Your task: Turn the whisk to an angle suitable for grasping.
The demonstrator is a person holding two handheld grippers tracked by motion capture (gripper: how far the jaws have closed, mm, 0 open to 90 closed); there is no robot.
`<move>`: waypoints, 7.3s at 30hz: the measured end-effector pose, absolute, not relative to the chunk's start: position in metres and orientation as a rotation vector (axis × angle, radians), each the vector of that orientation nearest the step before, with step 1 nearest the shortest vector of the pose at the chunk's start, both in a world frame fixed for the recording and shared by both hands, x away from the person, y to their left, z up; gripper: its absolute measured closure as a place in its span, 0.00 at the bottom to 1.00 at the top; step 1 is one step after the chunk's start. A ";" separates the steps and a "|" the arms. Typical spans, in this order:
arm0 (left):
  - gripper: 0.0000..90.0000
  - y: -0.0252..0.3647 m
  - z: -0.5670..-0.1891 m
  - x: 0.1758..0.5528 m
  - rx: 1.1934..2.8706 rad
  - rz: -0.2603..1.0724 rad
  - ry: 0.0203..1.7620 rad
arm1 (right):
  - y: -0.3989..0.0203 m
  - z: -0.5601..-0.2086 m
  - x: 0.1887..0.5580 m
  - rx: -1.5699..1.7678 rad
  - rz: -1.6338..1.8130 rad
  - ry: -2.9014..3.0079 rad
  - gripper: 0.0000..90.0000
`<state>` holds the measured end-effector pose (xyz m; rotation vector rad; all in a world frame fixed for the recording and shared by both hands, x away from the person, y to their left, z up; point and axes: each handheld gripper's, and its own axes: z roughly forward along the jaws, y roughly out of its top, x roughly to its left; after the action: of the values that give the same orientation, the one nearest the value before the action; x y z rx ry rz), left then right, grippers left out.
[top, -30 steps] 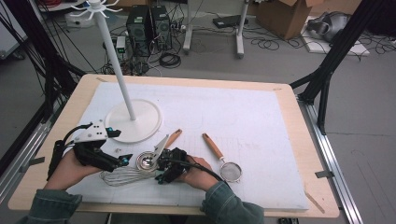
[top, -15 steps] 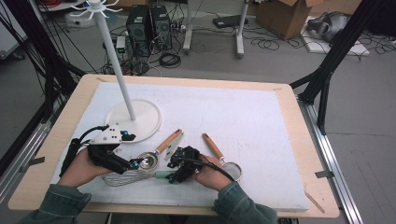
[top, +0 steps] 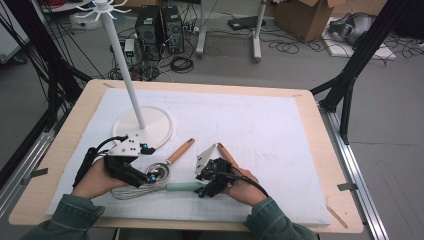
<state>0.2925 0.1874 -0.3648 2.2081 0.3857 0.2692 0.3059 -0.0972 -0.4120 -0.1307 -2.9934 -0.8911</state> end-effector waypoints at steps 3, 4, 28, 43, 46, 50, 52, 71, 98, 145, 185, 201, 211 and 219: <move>0.25 0.187 -0.365 0.293 2.214 0.268 0.382 | -0.101 -0.413 0.305 -0.125 -0.873 -3.009 0.57; 0.25 0.187 -0.365 0.292 2.214 0.267 0.382 | -0.104 -0.414 0.305 -0.110 -0.863 -3.037 0.58; 0.25 0.176 -0.372 0.291 2.238 0.229 0.361 | -0.110 -0.419 0.307 -0.047 -0.775 -3.045 0.86; 0.31 0.165 -0.377 0.289 2.277 0.176 0.314 | -0.112 -0.409 0.308 -0.036 -0.820 -3.030 0.87; 0.32 0.164 -0.378 0.288 2.287 0.171 0.298 | -0.112 -0.404 0.309 -0.034 -0.834 -3.028 0.87; 0.34 0.161 -0.379 0.288 2.303 0.159 0.283 | -0.111 -0.396 0.309 -0.021 -0.835 -3.031 0.87; 0.36 0.160 -0.379 0.288 2.304 0.155 0.285 | -0.110 -0.391 0.308 -0.026 -0.827 -3.030 0.87; 0.62 0.141 -0.393 0.290 2.428 0.082 0.280 | -0.098 -0.357 0.307 0.015 -0.764 -3.055 0.87; 0.77 0.147 -0.380 0.290 2.408 0.059 0.218 | -0.103 -0.336 0.315 -0.016 -0.935 -2.997 0.78; 0.75 0.169 -0.346 0.289 2.223 0.034 0.251 | -0.082 -0.328 0.327 -0.125 -1.398 -2.590 0.73; 0.77 0.208 -0.299 0.299 2.005 0.133 0.399 | -0.181 -0.314 0.327 -0.525 -1.653 -2.631 0.35; 0.77 0.224 -0.288 0.305 1.892 0.214 0.477 | -0.218 -0.316 0.324 -0.673 -1.670 -2.681 0.29; 0.77 0.234 -0.285 0.306 1.832 0.269 0.512 | -0.232 -0.322 0.323 -0.749 -1.640 -2.699 0.28; 0.77 0.240 -0.281 0.308 1.793 0.298 0.539 | -0.245 -0.325 0.320 -0.784 -1.640 -2.704 0.28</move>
<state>0.3079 0.2396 -0.2809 1.7930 0.5392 0.2978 0.3196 -0.2452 -0.3246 -0.7836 -2.7041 -1.6397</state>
